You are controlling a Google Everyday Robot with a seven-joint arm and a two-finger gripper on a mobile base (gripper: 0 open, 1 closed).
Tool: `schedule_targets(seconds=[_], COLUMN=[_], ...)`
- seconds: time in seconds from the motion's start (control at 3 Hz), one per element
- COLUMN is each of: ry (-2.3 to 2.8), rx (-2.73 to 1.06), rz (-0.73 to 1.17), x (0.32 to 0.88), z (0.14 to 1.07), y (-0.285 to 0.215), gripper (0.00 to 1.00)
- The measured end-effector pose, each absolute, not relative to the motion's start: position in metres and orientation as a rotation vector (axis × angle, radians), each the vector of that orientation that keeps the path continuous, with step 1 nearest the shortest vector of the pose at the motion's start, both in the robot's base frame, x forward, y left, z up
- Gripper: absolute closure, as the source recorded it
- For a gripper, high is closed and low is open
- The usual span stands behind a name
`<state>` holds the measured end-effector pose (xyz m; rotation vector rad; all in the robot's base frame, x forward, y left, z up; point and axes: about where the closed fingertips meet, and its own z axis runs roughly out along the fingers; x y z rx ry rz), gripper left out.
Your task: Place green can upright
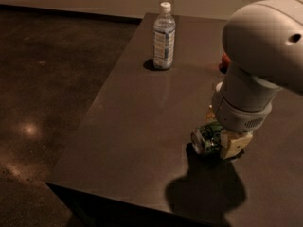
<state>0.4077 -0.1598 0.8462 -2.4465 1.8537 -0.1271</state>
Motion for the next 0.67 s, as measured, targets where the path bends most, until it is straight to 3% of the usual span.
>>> schedule_targets(seconds=[0.33,0.67], ry=[1.745,1.543], rx=[-2.467,-2.508], rz=[-0.249,-0.358], x=[0.420,0.432], z=[0.866,0.887], y=[-0.152,-0.139], gripper=[0.98,1.00])
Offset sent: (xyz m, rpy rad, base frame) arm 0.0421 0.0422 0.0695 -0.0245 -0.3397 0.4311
